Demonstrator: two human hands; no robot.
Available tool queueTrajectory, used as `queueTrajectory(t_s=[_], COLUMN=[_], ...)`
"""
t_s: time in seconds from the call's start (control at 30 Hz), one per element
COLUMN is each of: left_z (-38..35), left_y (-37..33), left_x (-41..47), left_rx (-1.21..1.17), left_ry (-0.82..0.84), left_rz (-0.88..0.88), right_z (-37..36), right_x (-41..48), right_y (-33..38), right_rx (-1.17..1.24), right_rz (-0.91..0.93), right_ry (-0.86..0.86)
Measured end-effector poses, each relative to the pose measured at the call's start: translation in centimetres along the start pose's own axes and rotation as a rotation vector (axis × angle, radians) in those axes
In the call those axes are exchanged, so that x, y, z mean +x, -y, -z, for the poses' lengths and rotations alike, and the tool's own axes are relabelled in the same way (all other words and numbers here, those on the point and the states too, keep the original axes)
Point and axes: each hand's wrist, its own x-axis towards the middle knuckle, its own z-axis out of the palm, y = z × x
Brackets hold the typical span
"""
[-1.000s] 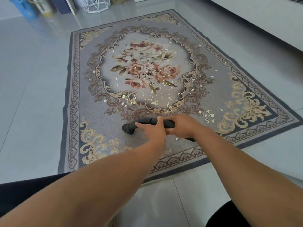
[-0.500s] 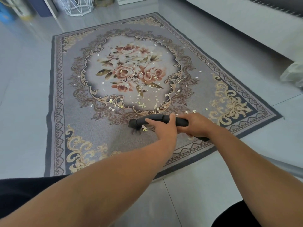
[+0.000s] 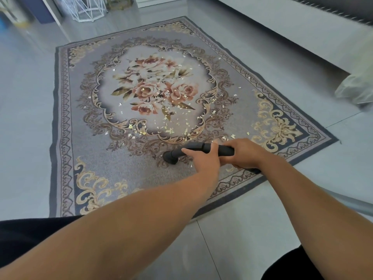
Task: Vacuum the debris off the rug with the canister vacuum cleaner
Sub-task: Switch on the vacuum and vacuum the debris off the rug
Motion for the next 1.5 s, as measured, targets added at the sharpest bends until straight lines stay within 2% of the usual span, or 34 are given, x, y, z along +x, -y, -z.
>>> queueTrajectory(t_s=[0.23,0.47,0.7,0.9,1.2,1.5], left_z=[3.1,3.7,0.5,-1.5,-3.7,-6.0], left_y=[-0.8,-1.1,-1.1,-0.7,1.0,3.2], left_x=[1.9,2.3,0.4,-0.8,-3.5,-6.8], left_rx=[-0.014,-0.045,-0.108,-0.032,0.021,0.045], left_ry=[-0.077,-0.083,0.008,0.040,0.104,0.094], left_rz=[-0.027,-0.012,0.015,-0.021,-0.002,0.047], right_z=[-2.4,-2.6,0.3,1.5,2.6,2.7], right_x=[1.8,2.5,0.2,-1.1,-4.3,-7.4], right_y=[3.1,3.9,1.9,-0.2,-2.6,-6.1], right_rx=[-0.025,-0.054,-0.070,-0.029,-0.002,0.056], right_rz=[0.062,0.026,-0.023,-0.059,-0.053,-0.067], right_ry=[-0.050,-0.026,-0.043,-0.079,-0.031,0.040])
